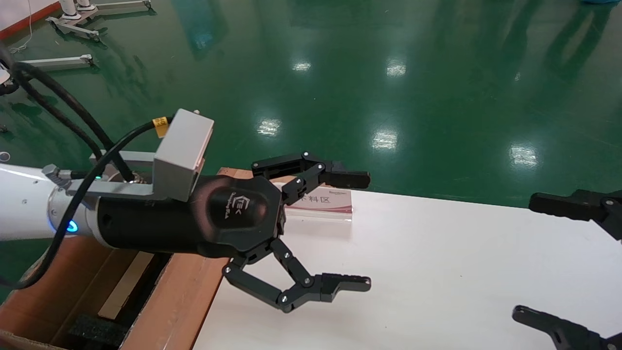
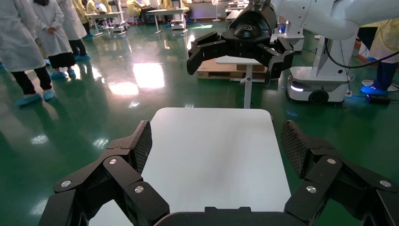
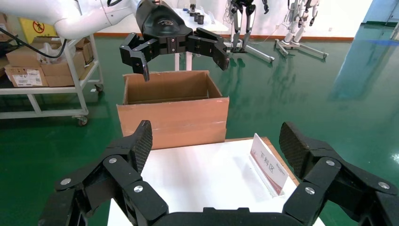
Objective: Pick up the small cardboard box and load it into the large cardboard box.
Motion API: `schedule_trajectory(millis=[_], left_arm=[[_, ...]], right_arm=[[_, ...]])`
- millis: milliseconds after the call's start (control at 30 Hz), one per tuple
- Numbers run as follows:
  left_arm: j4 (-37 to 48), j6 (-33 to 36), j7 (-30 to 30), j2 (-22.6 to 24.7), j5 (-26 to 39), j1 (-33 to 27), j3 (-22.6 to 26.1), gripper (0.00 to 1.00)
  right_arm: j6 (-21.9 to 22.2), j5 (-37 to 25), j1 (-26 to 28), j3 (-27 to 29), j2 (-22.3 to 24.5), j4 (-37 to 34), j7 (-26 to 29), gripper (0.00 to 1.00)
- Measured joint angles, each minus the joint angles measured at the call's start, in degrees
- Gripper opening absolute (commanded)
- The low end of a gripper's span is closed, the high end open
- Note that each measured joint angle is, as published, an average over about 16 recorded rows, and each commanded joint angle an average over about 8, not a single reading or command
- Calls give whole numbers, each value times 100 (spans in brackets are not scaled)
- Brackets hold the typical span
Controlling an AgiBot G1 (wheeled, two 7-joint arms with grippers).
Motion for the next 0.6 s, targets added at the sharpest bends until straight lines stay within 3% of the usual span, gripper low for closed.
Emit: schedule_trajectory(millis=[600], left_arm=[[9,-9,-5,-4,5,-33,44,100]], right_arm=[[0,0,0,0,0,0,0,100]])
